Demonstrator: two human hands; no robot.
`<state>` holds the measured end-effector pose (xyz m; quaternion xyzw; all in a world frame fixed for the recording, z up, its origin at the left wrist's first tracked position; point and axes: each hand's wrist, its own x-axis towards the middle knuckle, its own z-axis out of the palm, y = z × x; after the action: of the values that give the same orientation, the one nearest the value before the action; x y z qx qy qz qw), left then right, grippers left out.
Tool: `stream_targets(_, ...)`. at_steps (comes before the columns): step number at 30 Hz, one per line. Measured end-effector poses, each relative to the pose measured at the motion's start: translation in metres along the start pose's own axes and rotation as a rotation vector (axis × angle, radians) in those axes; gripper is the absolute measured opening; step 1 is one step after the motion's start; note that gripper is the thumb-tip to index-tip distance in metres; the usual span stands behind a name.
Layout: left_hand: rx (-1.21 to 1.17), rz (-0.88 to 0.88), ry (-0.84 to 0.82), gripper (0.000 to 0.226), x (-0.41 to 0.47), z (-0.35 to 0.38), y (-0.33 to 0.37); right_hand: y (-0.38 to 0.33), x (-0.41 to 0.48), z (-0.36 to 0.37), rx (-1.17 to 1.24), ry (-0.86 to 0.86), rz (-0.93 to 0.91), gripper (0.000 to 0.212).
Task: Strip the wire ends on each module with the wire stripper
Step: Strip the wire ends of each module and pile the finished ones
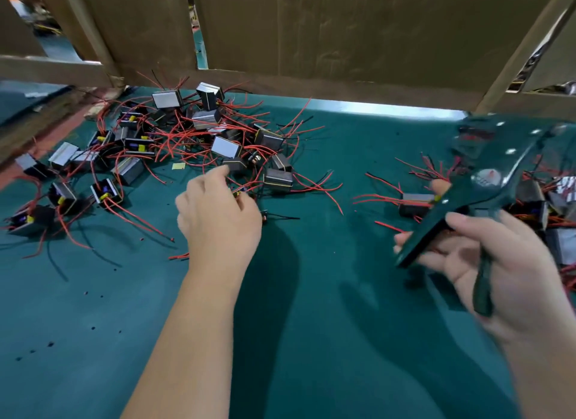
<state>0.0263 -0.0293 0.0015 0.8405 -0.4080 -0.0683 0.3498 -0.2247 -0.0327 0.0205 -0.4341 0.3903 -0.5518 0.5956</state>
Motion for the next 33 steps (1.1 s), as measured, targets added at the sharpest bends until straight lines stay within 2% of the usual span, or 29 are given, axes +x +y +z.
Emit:
stream_targets(2,0.154,-0.053,-0.098,0.044,0.002,0.003,-0.003,0.0,0.001,-0.004,-0.087,0.08,-0.068,0.03)
stream_targets(3,0.18,-0.04,-0.112,0.04,0.003,0.003,-0.005,0.002,0.001,-0.004,-0.098,0.085,-0.092,0.033)
stream_targets(6,0.136,0.014,-0.064,0.019,0.003,0.002,-0.009,0.005,-0.001,0.0,-0.061,0.05,-0.091,0.038)
stream_targets(12,0.158,0.062,0.01,0.011,0.004,0.001,-0.011,0.014,-0.005,0.008,-0.08,0.0,-0.032,0.033)
stream_targets(16,0.084,0.014,-0.005,0.015,0.007,0.005,-0.013,0.016,-0.008,0.01,-0.089,-0.018,-0.011,0.031)
stream_targets(19,-0.157,-0.033,0.028,0.014,0.008,0.002,-0.011,0.017,-0.007,0.009,-0.075,-0.03,-0.016,0.027)
stream_targets(24,-0.359,0.191,0.317,0.006,0.005,-0.006,-0.005,0.015,-0.006,0.012,-0.048,-0.039,-0.014,0.033)
stream_targets(26,-0.528,0.193,0.318,0.009,0.005,-0.008,-0.003,0.014,-0.007,0.013,-0.036,-0.052,-0.008,0.034)
stream_targets(28,-0.917,0.053,0.15,0.014,0.006,-0.013,0.002,0.012,-0.007,0.013,0.001,-0.074,0.022,0.041)
stream_targets(30,-1.33,-0.122,-0.116,0.021,0.006,-0.02,0.008,0.009,-0.008,0.015,0.091,-0.147,0.091,0.048)
stream_targets(33,-1.689,-0.255,-0.341,0.014,0.006,-0.028,0.008,0.005,-0.009,0.016,0.305,-0.334,0.292,0.065)
